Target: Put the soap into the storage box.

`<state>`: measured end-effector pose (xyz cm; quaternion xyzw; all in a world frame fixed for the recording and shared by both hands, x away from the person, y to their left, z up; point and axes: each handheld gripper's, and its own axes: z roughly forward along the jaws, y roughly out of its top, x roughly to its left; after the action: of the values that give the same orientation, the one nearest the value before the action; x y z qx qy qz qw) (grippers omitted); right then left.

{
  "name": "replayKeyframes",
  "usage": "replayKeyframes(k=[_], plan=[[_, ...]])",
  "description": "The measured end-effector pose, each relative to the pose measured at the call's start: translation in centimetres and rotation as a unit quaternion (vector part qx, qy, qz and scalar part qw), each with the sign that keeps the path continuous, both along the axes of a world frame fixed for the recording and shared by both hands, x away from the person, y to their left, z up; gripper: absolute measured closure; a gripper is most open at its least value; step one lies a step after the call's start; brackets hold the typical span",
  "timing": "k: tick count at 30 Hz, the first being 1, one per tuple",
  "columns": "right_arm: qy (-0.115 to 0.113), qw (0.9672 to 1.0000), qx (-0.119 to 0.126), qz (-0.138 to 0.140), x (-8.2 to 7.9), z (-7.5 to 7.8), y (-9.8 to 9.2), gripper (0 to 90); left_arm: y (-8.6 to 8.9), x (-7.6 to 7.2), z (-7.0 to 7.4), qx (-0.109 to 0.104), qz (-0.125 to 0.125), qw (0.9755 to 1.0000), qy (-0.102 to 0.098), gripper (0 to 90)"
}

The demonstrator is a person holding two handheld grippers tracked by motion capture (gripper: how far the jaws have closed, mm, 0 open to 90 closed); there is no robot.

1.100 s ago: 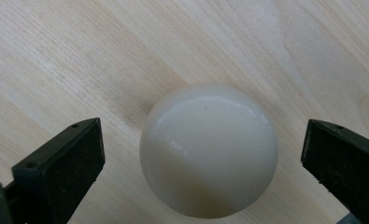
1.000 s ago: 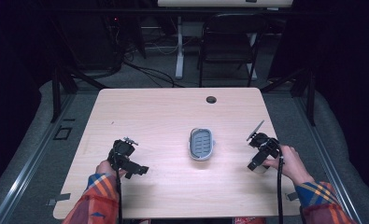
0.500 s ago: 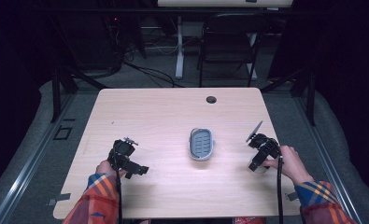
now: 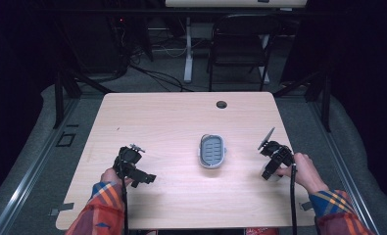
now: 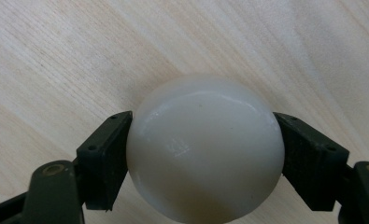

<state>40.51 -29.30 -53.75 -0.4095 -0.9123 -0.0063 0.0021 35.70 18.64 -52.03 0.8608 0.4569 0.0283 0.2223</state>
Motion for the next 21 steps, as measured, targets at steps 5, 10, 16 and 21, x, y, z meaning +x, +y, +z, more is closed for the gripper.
replayKeyframes(k=[5, 10, 16, 21], plan=[[-0.003, 1.0, 0.006, -0.006, -0.06, -0.1, 0.02, 23.8, -0.02, -0.01, 0.01, 0.0, 0.0, 1.0, 0.0, 0.0], [0.003, 1.0, -0.001, -0.001, 0.03, 0.06, -0.02, 24.0, -0.02, 0.01, 0.0, 0.0, 0.0, 1.0, 0.0, 0.0], [-0.013, 0.9996, 0.017, -0.019, -0.26, 0.12, -0.01, 24.1, -0.03, -0.01, 0.01, 0.0, -0.001, 1.0, 0.0, 0.0], [-0.007, 1.0, 0.003, -0.001, -0.12, 0.8, 0.12, 24.1, -0.03, -0.01, 0.02, 0.0, -0.001, 1.0, 0.0, 0.0]])
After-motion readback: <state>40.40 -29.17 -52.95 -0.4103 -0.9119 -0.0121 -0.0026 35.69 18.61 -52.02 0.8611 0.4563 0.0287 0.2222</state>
